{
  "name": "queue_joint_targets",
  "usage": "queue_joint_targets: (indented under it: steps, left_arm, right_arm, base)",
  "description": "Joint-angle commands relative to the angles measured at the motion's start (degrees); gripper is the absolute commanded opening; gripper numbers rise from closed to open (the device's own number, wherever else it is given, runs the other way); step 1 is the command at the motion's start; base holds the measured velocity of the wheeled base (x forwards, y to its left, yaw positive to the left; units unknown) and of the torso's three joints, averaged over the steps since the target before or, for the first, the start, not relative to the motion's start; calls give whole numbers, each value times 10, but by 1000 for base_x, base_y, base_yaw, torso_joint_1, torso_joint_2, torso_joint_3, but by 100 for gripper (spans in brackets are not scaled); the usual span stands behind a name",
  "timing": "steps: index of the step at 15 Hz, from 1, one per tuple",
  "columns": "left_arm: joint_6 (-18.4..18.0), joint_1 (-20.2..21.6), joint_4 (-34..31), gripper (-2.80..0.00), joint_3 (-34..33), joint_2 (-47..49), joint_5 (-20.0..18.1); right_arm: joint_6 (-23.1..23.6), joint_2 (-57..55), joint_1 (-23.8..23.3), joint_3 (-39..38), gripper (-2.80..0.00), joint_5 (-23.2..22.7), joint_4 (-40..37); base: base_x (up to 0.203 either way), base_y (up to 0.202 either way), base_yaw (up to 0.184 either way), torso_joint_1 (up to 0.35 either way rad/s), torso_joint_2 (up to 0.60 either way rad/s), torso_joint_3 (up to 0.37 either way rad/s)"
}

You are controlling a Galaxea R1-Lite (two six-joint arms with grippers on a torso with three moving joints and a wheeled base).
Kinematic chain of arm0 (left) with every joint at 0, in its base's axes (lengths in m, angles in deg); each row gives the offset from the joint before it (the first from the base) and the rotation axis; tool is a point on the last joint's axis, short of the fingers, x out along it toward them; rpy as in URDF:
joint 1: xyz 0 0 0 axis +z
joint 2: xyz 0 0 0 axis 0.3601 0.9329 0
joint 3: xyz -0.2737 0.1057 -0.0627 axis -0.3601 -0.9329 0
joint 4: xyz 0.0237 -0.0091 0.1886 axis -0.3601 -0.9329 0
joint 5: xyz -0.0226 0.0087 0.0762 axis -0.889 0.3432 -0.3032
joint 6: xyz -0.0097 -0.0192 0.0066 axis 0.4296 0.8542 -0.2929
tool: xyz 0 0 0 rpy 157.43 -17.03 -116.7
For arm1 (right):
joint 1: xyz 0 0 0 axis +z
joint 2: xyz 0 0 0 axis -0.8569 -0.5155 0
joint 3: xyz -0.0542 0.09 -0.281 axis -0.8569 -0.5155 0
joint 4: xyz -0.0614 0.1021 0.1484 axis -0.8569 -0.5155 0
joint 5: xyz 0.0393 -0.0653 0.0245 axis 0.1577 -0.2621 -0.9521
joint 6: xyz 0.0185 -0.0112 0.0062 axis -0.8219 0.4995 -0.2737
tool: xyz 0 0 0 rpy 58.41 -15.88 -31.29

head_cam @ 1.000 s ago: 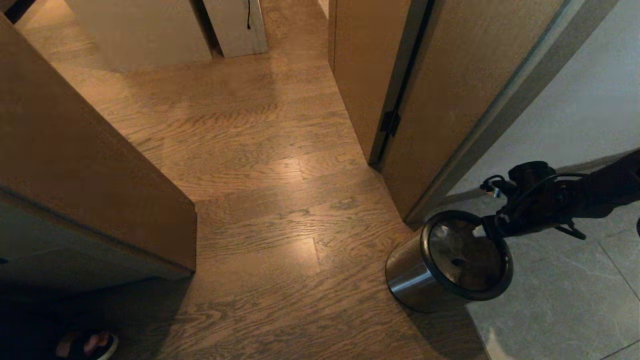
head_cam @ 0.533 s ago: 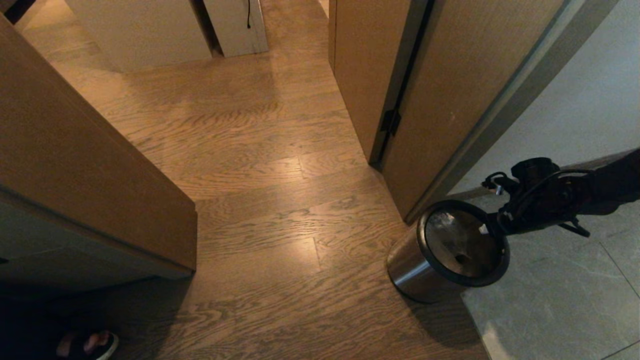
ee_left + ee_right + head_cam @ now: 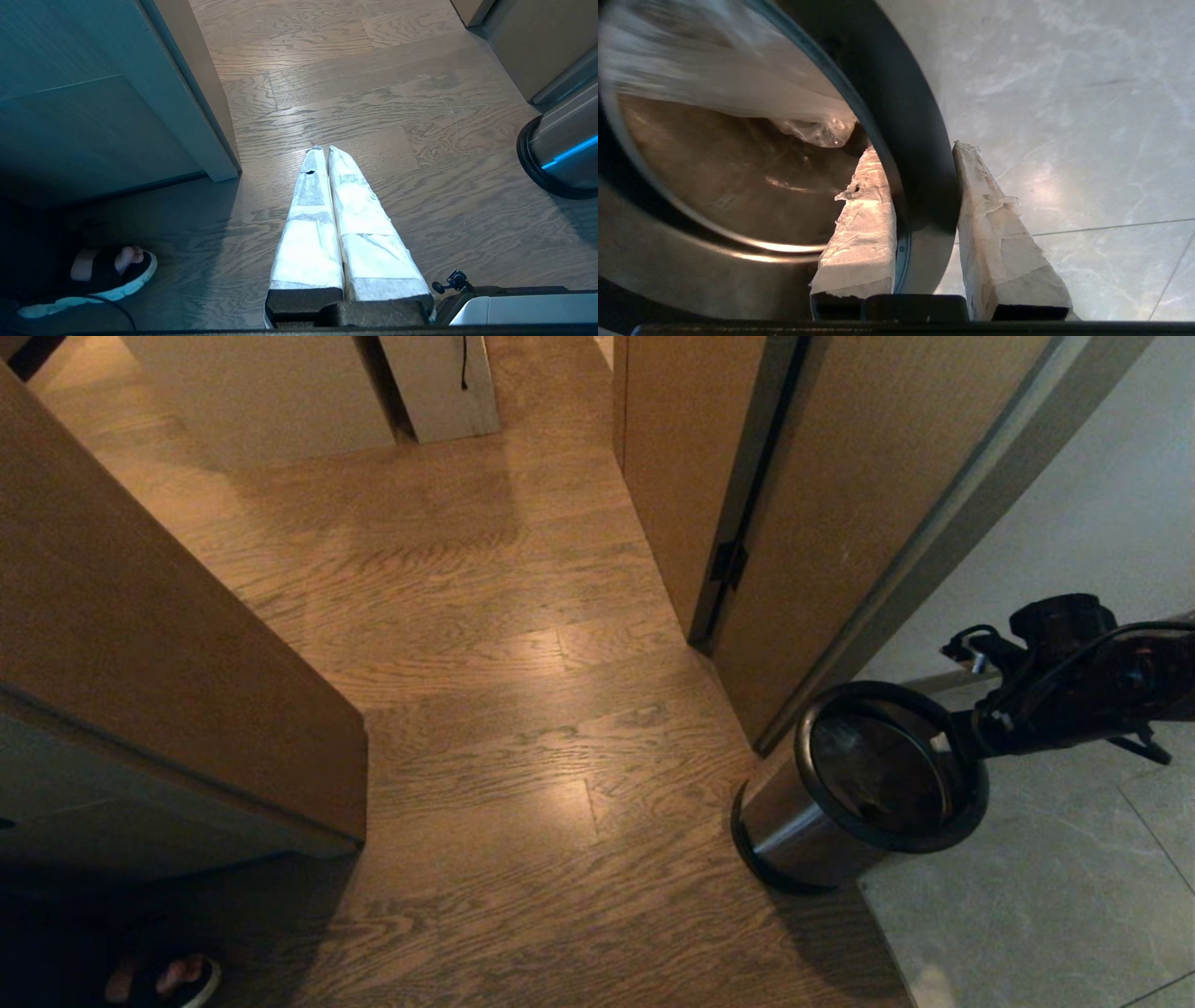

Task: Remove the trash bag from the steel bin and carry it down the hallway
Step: Place the outer trash can on the ground

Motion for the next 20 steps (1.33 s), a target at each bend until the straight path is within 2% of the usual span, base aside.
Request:
queue_joint_targets:
  steps: [1,6,11,14,17,20]
  left_arm:
    - [0,0,0,-280,0,0,0]
    - [0,0,0,-280,0,0,0]
    - [0,0,0,-280,0,0,0]
    - [0,0,0,-280,0,0,0]
    - [0,0,0,-280,0,0,0]
    - [0,0,0,-280,0,0,0]
  right_arm:
    - [1,57,1,-13,-280,-2,-13]
    - [1,145,1,-36,-280,-2,-66]
    - [-2,237,1,-30,-280,-2,-153]
    - [-3,274,0,-26,-280,-2,-175]
    - [-11,302,-2,4,-280,-6,-207]
    - [-30,308,-5,67,-280,-13,-241]
  base:
    - [0,0,0,0,0,0]
    - [0,0,0,0,0,0]
    - [0,0,0,0,0,0]
    - [0,0,0,0,0,0]
    - [0,0,0,0,0,0]
    - [0,0,0,0,0,0]
